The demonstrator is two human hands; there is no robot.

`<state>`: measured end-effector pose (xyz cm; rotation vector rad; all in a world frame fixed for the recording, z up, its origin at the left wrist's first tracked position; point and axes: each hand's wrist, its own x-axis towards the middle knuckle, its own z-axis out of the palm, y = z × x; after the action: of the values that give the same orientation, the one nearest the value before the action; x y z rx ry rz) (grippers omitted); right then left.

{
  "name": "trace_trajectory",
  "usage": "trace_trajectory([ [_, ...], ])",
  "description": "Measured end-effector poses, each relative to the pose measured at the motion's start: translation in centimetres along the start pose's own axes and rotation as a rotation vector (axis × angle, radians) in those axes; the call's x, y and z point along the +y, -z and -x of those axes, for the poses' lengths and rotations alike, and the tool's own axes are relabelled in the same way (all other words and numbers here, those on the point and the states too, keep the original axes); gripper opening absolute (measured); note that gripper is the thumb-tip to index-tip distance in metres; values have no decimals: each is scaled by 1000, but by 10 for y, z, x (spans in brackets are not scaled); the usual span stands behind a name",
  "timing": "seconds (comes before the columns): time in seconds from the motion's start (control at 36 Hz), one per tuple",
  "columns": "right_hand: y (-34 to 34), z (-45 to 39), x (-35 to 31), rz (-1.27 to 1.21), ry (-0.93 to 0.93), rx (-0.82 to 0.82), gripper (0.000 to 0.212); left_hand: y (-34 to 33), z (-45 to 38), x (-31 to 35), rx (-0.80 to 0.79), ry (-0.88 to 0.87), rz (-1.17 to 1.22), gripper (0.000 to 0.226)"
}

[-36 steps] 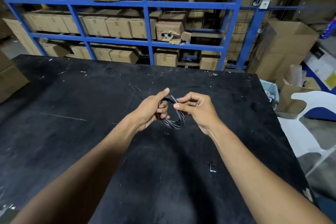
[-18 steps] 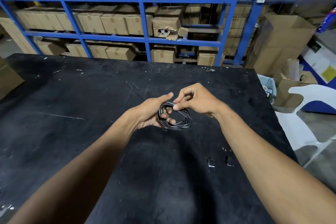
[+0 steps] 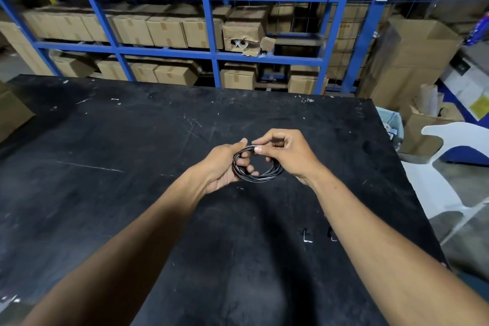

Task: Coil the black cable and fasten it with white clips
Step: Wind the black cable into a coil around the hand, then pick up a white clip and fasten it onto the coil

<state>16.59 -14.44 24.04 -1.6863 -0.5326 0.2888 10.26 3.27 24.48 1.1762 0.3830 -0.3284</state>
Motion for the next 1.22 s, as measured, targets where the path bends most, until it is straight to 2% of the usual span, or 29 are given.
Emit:
trace_trajectory([
  [0.25, 3, -8, -1, 98, -15, -58, 7, 5, 1, -1, -51, 17, -59, 44],
  [0.36, 1, -8, -3, 46, -8, -42, 11, 1, 0, -5, -59, -52, 10, 45],
  [0.47, 6, -1, -1, -9, -21, -35, 24, -6, -5, -13, -27, -125, 85, 44],
  [0.61, 17, 11, 9, 20, -24, 35, 18, -19, -12, -26, -18, -179, 137, 44],
  [0.75, 33, 31, 24, 22, -46, 112, 16, -46, -23, -47, -2, -154, 165, 47],
  [1.03, 81, 81, 67, 42, -221, 155, 16, -81, -49, -99, -113, -6, -40, 47],
  [1.14, 94, 94, 95, -73, -296, 173, 16, -92, -60, -115, -34, 18, 9, 48],
  [1.19, 100, 99, 118, 28, -330, 280, 12, -93, -65, -124, 45, 26, 37, 48],
  [1.22, 102, 104, 133, 119, -355, 343, 18, -91, -68, -129, 79, 33, 44, 49],
])
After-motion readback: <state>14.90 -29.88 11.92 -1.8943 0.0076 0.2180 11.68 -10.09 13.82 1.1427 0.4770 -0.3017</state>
